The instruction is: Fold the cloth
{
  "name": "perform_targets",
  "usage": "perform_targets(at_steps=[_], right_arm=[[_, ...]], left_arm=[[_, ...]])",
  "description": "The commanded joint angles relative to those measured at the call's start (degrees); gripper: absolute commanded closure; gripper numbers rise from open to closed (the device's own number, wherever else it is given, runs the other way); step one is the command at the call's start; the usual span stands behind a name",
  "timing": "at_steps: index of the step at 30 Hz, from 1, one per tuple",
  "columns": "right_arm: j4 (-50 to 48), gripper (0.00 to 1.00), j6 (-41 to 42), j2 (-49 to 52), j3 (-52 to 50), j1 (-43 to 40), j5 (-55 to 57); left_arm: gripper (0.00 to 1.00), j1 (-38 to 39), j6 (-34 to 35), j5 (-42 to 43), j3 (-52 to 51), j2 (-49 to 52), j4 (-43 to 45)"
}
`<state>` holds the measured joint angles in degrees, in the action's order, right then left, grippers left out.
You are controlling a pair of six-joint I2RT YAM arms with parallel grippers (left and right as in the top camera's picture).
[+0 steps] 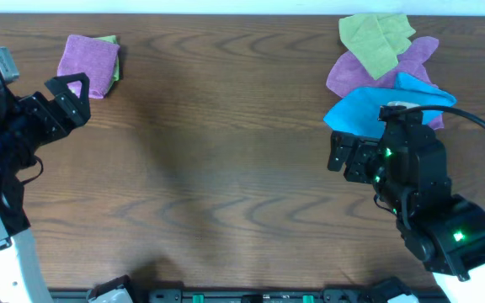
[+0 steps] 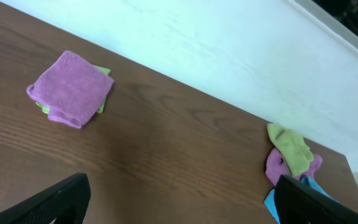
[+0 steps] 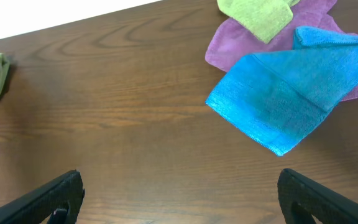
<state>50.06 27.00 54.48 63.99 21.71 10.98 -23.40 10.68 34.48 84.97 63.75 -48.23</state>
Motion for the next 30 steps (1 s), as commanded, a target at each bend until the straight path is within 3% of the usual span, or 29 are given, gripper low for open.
perform_targets(at_steps=[1,10,14,16,19,24,30], right_arm=[[0.1,0.01,-0.1,0.0,0.0,0.3,0.8],[0.1,0.01,-0.1,0.0,0.0,0.3,0.8],[0.1,0.01,-0.1,0.0,0.0,0.3,0.8],[0.1,0.01,-0.1,0.0,0.0,0.3,0.8],[0.1,0.01,-0.1,0.0,0.0,0.3,0.8],[0.1,0.01,-0.1,0.0,0.0,0.3,0.8],[0.1,0.01,-0.1,0.0,0.0,0.3,0.8]], left_arm=[[0.05,0.2,0.5,-0.5,0.3,0.3,-0.3],[0.05,1.6,-2.1,-9.7,0.3,-1.5,-5.0],[0.05,8.3,-22.7,-11.0,0.3,-6.4,-3.6],[0.05,14.5,-27.2,-16.3,0.3,-9.3,-3.8],[0.05,22.6,-26.9,-25.3,-1.5,-14.2,-5.6],[0.05,26.4,-24.6,-29.6,-16.0,-25.0,0.8],[0.05,24.7,-23.3,-29.8,-43.2,-40.6,19.7]])
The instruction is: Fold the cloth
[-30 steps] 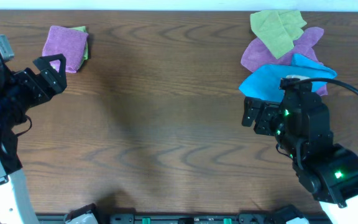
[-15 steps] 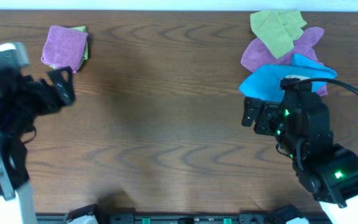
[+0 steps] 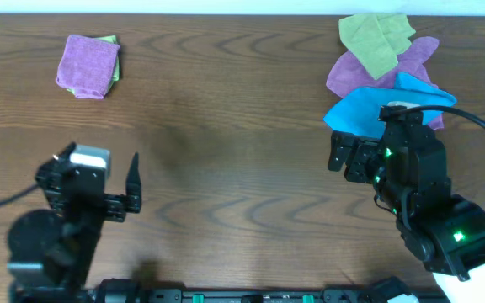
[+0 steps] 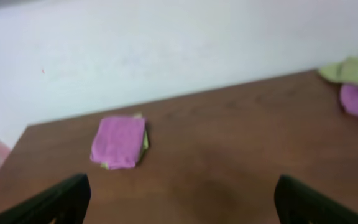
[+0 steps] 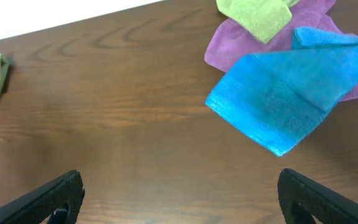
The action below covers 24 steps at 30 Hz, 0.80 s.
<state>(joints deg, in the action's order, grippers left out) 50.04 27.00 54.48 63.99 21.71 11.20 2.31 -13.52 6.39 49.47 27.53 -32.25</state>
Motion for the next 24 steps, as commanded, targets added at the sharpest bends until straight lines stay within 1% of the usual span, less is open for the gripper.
perform_targets(at_steps=[1,5,8,13,18,24], right_arm=[[0.1,0.01,-0.1,0.0,0.0,0.3,0.6],[0.1,0.01,-0.1,0.0,0.0,0.3,0.6],[0.1,0.01,-0.1,0.0,0.0,0.3,0.6],[0.1,0.01,-0.1,0.0,0.0,0.3,0.6],[0.1,0.01,-0.1,0.0,0.0,0.3,0.6],[0.1,0.01,-0.1,0.0,0.0,0.3,0.6]], left_arm=[[0.04,-1.4,1.8,-1.7,-10.7,-5.9,5.8],[0.05,-2.4,3.8,-1.6,-22.4,-11.6,14.7],[0.04,-2.5,4.4,-2.2,-26.6,-13.6,17.4],[0.05,-4.3,5.0,-2.8,-31.4,-17.7,18.0],[0.05,-4.9,6.7,-5.1,-33.2,-20.0,17.0],[0.04,-4.9,7.4,-5.5,-36.6,-23.4,17.1]])
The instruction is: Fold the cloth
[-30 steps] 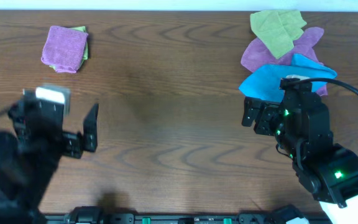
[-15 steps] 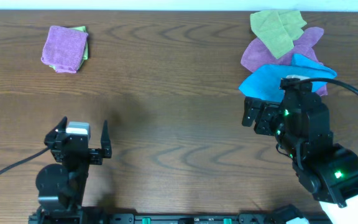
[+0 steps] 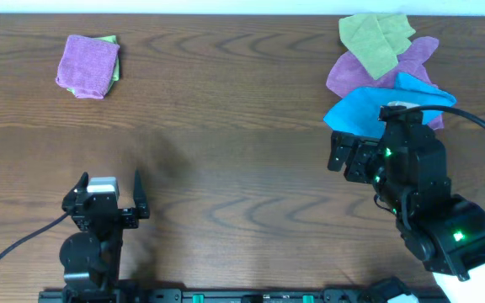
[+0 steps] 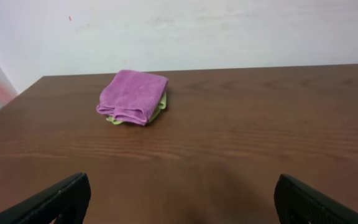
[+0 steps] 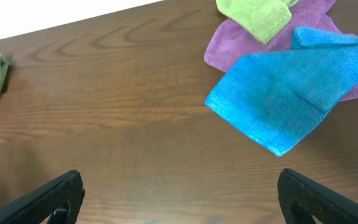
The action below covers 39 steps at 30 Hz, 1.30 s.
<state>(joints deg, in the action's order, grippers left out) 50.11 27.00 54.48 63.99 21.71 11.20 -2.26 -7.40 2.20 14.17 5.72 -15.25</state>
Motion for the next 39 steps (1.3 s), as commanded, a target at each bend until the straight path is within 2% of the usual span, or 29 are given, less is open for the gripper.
perform_targets(at_steps=[1,20,39], right_arm=[[0.1,0.01,-0.1,0.0,0.0,0.3,0.6],[0.1,0.01,-0.1,0.0,0.0,0.3,0.6],[0.1,0.01,-0.1,0.0,0.0,0.3,0.6]], left_arm=[[0.05,-0.3,1.3,-1.2,-1.9,-2.1,0.2],[0.05,-0.3,5.1,-1.2,-11.0,-5.5,4.1],[0.05,-0.3,5.0,-1.1,-11.0,-5.4,4.1]])
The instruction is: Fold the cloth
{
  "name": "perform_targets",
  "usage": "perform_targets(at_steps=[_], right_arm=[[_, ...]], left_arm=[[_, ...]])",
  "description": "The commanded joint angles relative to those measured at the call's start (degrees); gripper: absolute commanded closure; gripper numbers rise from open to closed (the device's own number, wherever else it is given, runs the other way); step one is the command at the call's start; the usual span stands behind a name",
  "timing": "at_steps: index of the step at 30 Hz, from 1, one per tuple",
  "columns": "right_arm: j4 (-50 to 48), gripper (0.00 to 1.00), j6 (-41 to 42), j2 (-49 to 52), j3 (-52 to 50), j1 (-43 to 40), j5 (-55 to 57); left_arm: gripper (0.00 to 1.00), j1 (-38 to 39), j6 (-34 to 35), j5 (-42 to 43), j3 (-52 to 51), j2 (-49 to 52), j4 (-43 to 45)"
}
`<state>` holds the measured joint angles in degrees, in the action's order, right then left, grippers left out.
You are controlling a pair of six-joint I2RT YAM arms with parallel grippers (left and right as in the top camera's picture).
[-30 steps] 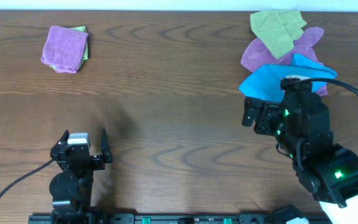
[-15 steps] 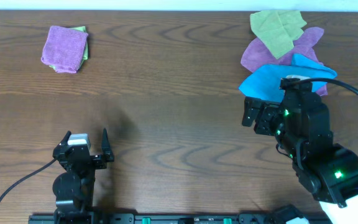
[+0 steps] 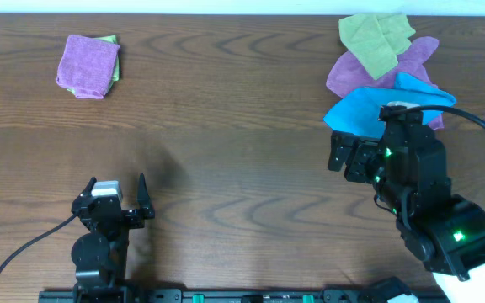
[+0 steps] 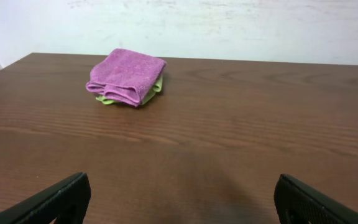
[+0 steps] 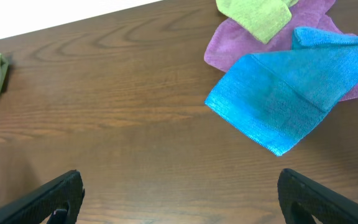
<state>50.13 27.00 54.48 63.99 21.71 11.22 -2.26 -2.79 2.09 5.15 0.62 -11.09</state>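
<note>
A folded purple cloth (image 3: 89,64) lies on a folded green one (image 3: 113,59) at the table's far left; the left wrist view shows the purple cloth (image 4: 126,76) too. At the far right lies a heap: a blue cloth (image 3: 369,105), a purple cloth (image 3: 394,66) and a green cloth (image 3: 375,38). The blue cloth (image 5: 291,99) is part folded. My left gripper (image 3: 112,202) stands open near the front edge, low, empty. My right gripper (image 3: 337,155) hangs open just front-left of the blue cloth, empty.
The brown wooden table (image 3: 226,126) ends at a white wall (image 4: 229,25) along its far side. A black cable loops off the right arm. A dark rail (image 3: 242,296) runs along the front edge.
My left arm has settled a little further right and lower at the front edge. Its camera now sits nearer the table. The right arm and all cloths are unchanged.
My left gripper was open beside the folded purple cloth at the far left. Then it was back near the front edge, then lower and nearer the front rail, where it rests now. The right gripper has stayed open by the blue cloth throughout.
</note>
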Motion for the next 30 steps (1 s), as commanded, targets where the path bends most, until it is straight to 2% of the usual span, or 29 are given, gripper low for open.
perform_targets(at_steps=[1,14,17,20,24,27,30], right_arm=[[0.0,0.01,-0.1,0.0,0.0,0.3,0.5],[0.2,0.01,-0.3,0.0,0.0,0.3,1.2],[4.1,0.01,-1.8,-0.7,0.0,0.4,3.1],[6.0,0.01,-4.5,-2.2,-0.1,-1.3,6.9],[5.0,0.01,-9.2,-6.8,-1.8,-7.6,6.8],[1.2,0.01,-14.6,-11.3,-6.0,-11.8,4.9],[-6.2,0.01,-22.3,-19.5,-14.9,-13.4,4.8]], left_arm=[[0.05,-0.3,0.4,-1.0,-1.9,-0.3,0.0],[0.05,-0.3,0.4,-1.0,-1.9,-0.3,0.0],[0.04,-0.3,0.4,-1.0,-1.9,-0.3,0.0],[0.05,-0.3,0.4,-1.0,-1.9,-0.3,0.0],[0.05,-0.3,0.4,-1.0,-1.9,-0.3,0.0],[0.05,-0.3,0.4,-1.0,-1.9,-0.3,0.0],[0.04,-0.3,0.4,-1.0,-1.9,-0.3,0.0]])
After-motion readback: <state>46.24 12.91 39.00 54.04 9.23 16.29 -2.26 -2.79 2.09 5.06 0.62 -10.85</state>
